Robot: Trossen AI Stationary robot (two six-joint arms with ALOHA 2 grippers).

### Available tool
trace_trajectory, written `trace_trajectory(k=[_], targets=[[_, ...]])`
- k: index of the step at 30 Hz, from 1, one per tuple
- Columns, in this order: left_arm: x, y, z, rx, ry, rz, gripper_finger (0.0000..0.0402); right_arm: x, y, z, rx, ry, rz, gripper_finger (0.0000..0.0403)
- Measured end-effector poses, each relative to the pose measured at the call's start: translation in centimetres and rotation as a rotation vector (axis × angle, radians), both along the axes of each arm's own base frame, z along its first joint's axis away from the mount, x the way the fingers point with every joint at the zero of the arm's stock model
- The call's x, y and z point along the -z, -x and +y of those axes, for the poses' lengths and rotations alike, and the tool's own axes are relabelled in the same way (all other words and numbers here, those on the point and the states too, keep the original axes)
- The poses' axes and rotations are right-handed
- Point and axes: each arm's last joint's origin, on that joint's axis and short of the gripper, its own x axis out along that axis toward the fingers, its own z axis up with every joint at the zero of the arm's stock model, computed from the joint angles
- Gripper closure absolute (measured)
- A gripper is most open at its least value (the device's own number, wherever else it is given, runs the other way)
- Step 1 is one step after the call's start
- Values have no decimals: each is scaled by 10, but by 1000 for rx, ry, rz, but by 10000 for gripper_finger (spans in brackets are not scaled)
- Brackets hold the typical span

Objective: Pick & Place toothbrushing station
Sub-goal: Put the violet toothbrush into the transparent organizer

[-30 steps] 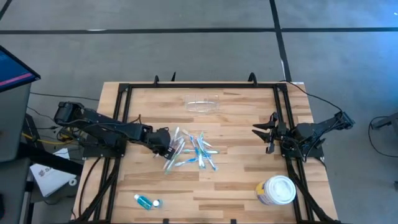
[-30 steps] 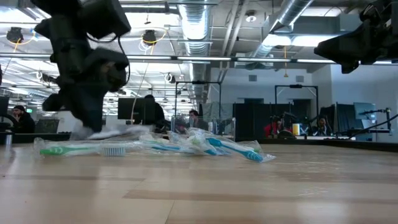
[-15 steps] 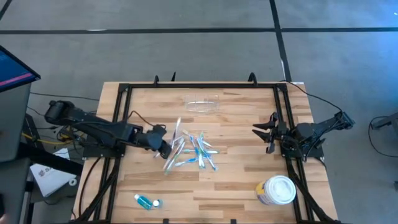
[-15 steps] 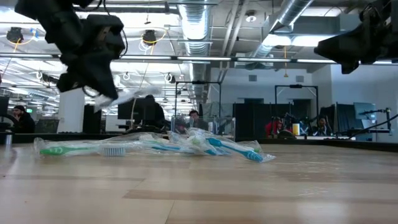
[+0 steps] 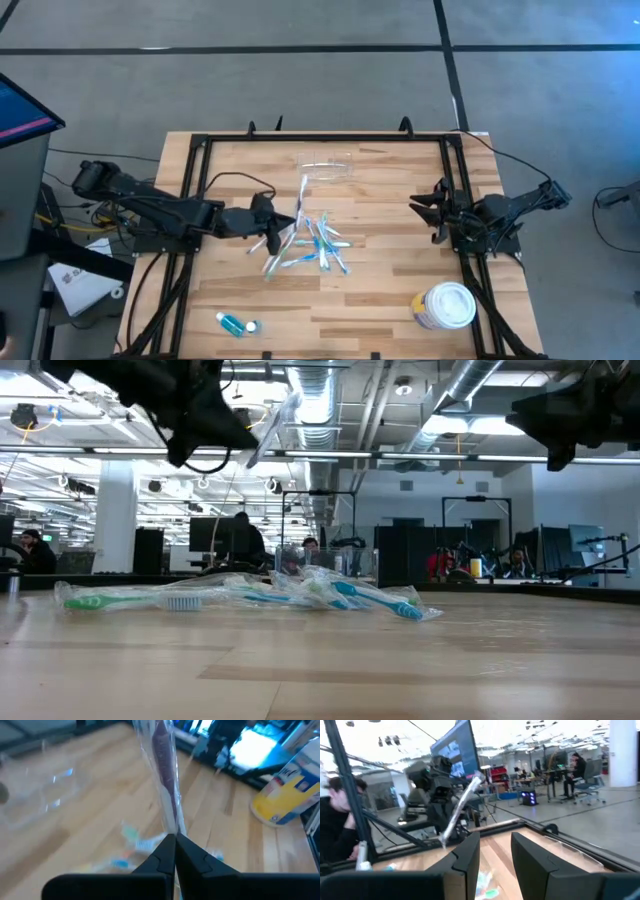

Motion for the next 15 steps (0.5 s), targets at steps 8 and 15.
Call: trace_trajectory(k=[8, 15], targets=[[-6, -15, 0, 47, -136, -109, 401, -5, -9, 4, -20, 18, -31, 300], [-5, -29, 5, 85, -206, -175, 401, -11, -21, 8, -1, 58, -58, 300]])
